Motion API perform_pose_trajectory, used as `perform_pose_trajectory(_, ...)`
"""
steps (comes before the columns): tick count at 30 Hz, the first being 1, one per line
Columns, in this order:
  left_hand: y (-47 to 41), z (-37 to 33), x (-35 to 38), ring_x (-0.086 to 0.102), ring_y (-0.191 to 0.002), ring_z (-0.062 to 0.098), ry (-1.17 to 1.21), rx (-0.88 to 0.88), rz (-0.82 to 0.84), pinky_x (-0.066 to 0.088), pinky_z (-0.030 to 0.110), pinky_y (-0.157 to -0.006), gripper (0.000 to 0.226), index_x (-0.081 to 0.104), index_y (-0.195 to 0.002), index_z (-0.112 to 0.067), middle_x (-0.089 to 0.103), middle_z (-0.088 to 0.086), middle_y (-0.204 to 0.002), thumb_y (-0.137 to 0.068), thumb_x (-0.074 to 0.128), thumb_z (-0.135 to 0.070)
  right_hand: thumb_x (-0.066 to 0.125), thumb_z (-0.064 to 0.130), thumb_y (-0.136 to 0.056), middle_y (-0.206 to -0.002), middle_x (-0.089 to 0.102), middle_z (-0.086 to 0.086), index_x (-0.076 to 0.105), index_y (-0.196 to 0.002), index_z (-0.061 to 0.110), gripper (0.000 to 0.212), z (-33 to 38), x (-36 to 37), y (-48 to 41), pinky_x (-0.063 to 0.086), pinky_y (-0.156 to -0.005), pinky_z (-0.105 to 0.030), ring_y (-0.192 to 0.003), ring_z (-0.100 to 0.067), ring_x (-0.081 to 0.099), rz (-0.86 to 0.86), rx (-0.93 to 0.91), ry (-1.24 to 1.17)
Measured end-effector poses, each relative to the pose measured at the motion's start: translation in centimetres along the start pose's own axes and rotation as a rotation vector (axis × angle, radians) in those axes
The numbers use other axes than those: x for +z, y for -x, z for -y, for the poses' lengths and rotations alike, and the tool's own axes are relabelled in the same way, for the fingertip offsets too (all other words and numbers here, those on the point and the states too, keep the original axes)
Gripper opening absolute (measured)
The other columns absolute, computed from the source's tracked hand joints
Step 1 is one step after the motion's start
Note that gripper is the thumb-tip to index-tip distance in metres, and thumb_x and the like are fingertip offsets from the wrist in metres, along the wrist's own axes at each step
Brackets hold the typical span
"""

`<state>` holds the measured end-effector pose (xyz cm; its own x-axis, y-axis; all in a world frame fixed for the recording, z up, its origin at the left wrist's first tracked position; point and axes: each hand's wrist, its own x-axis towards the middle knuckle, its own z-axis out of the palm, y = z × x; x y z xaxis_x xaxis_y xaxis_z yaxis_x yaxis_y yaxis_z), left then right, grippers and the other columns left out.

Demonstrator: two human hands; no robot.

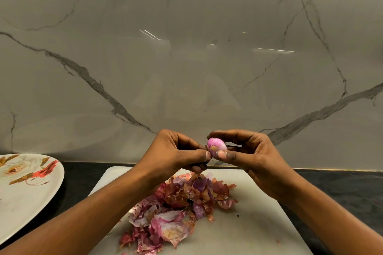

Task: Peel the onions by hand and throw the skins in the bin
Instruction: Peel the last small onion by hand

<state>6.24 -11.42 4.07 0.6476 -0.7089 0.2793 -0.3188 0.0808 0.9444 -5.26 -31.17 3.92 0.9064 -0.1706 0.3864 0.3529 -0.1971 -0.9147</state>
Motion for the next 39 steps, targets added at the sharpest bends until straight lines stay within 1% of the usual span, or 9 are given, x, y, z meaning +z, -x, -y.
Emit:
perform_pose_trajectory(5,0.0,0.1,0.1,0.077,-0.074,0.032,-0.015,0.005,-0.021,0.065,0.034,-0.070,0.006,0.082,-0.092,0.001,0.078,0.020,-0.082,-0.089,0.079,-0.002,0.080,0.008,-0.074,-0.122,0.077,-0.006,0.074,-0.123,0.012,0.049,0.0,0.1,0.1,0.061,-0.098,-0.038,-0.115,-0.029,0.073,0.017,0.015,-0.012)
perform_pose_trajectory(8,0.0,0.2,0.1,0.077,-0.073,0.032,-0.040,0.024,-0.031,0.065,0.034,-0.069,0.006,0.082,-0.091,0.002,0.078,0.019,-0.080,-0.089,0.078,-0.002,0.086,0.007,-0.077,-0.122,0.077,-0.007,0.074,-0.123,0.012,0.047,0.1,0.2,0.1,0.061,-0.096,-0.037,-0.115,-0.029,0.073,0.027,0.021,-0.016)
perform_pose_trajectory(11,0.0,0.3,0.2,0.076,-0.071,0.031,-0.074,0.049,-0.048,0.065,0.035,-0.068,0.006,0.081,-0.089,0.002,0.077,0.019,-0.078,-0.089,0.078,-0.003,0.083,0.010,-0.078,-0.122,0.077,-0.007,0.076,-0.121,0.016,0.045,0.1,0.3,0.1,0.062,-0.095,-0.038,-0.115,-0.027,0.073,0.032,0.038,-0.014)
perform_pose_trajectory(14,0.0,0.3,0.2,0.075,-0.069,0.029,-0.083,0.070,-0.051,0.065,0.035,-0.068,0.005,0.081,-0.088,0.001,0.077,0.018,-0.077,-0.089,0.077,-0.002,0.089,0.010,-0.078,-0.119,0.077,-0.005,0.075,-0.121,0.018,0.045,0.1,0.5,0.1,0.063,-0.089,-0.035,-0.111,-0.028,0.074,0.025,0.061,0.012)
perform_pose_trajectory(20,0.1,0.1,0.3,0.074,-0.070,0.029,-0.049,0.068,-0.050,0.065,0.035,-0.067,0.005,0.081,-0.087,0.002,0.076,0.022,-0.079,-0.089,0.076,0.001,0.079,0.014,-0.082,-0.117,0.078,-0.008,0.069,-0.128,0.014,0.046,0.5,0.7,0.2,0.065,-0.084,-0.038,-0.105,-0.031,0.076,0.046,0.090,0.019)
perform_pose_trajectory(23,0.1,0.0,0.2,0.073,-0.069,0.029,-0.036,0.063,-0.066,0.065,0.034,-0.067,0.005,0.080,-0.087,0.003,0.075,0.024,-0.079,-0.089,0.076,0.001,0.082,0.016,-0.088,-0.120,0.077,-0.008,0.069,-0.129,0.013,0.044,0.5,0.6,0.2,0.063,-0.079,-0.032,-0.107,-0.029,0.075,0.059,0.093,0.018)
perform_pose_trajectory(30,-0.1,-0.3,-0.4,0.072,-0.066,0.026,0.002,0.056,-0.114,0.064,0.037,-0.069,0.010,0.079,-0.086,0.004,0.075,0.022,-0.076,-0.091,0.071,0.005,0.069,0.018,-0.087,-0.121,0.074,-0.021,0.078,-0.117,0.010,0.033,0.8,0.3,-0.1,0.064,-0.088,-0.033,-0.105,-0.038,0.075,0.029,0.141,-0.230)
perform_pose_trajectory(34,-0.2,-0.1,-0.4,0.072,-0.066,0.027,0.008,0.048,-0.133,0.064,0.035,-0.067,0.010,0.077,-0.085,0.005,0.075,0.021,-0.076,-0.092,0.070,0.004,0.066,0.018,-0.086,-0.123,0.073,-0.023,0.079,-0.116,0.010,0.033,1.0,0.3,0.0,0.064,-0.085,-0.031,-0.103,-0.038,0.075,0.025,0.158,-0.305)
perform_pose_trajectory(39,-0.4,0.0,-0.8,0.070,-0.066,0.027,0.043,0.019,-0.165,0.062,0.032,-0.065,0.011,0.075,-0.081,0.007,0.074,0.021,-0.076,-0.091,0.071,0.003,0.065,0.021,-0.083,-0.116,0.074,-0.023,0.082,-0.109,0.009,0.033,1.6,0.0,0.1,0.065,-0.078,-0.028,-0.093,-0.033,0.076,-0.047,0.158,-0.391)
